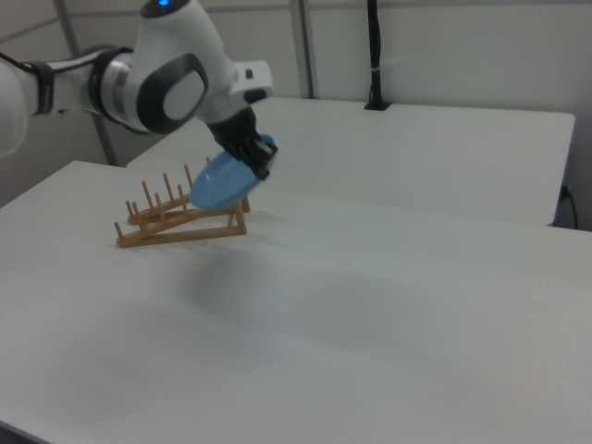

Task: Place plate in plate rack
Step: 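Close the gripper on the plate rim and lift it upright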

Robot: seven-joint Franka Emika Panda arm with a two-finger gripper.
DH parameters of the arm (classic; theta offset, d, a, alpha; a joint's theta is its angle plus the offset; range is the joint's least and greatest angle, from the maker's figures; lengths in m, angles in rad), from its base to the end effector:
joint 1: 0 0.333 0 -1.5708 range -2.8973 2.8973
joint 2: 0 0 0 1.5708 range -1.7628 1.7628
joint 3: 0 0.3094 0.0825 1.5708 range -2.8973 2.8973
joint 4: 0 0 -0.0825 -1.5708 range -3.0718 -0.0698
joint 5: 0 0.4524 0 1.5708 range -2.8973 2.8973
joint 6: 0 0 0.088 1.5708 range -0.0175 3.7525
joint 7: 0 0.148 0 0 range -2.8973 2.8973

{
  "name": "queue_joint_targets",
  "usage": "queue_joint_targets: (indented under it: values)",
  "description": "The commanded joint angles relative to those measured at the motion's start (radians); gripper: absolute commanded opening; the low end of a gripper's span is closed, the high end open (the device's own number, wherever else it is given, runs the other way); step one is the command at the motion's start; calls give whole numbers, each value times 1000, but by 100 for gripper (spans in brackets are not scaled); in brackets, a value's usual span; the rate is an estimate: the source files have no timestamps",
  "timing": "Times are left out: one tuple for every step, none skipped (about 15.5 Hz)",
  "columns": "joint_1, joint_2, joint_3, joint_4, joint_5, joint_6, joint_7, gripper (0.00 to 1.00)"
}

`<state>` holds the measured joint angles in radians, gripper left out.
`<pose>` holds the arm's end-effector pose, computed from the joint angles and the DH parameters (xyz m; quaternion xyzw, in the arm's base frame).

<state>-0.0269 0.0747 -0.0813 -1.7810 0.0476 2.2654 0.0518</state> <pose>0.6987 -0.0720 0.4869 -0.9749 0.0887 -0.2039 0.0123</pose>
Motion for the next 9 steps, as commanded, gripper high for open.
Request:
queue_joint_targets:
  values:
    - [62, 11, 12, 80, -2, 0, 175, 0]
    - [88, 19, 11, 94, -20, 29, 225, 0]
    - [108, 22, 11, 95, -58, 67, 279, 0]
    - [122, 25, 12, 95, -105, 107, 340, 0]
    - [133, 31, 12, 95, -159, 140, 408, 0]
    - [145, 39, 12, 97, -216, 164, 471, 0]
    - [154, 45, 12, 97, -276, 181, 529, 0]
    - [163, 54, 12, 97, -337, 195, 586, 0]
    - [179, 60, 12, 94, -404, 203, 641, 0]
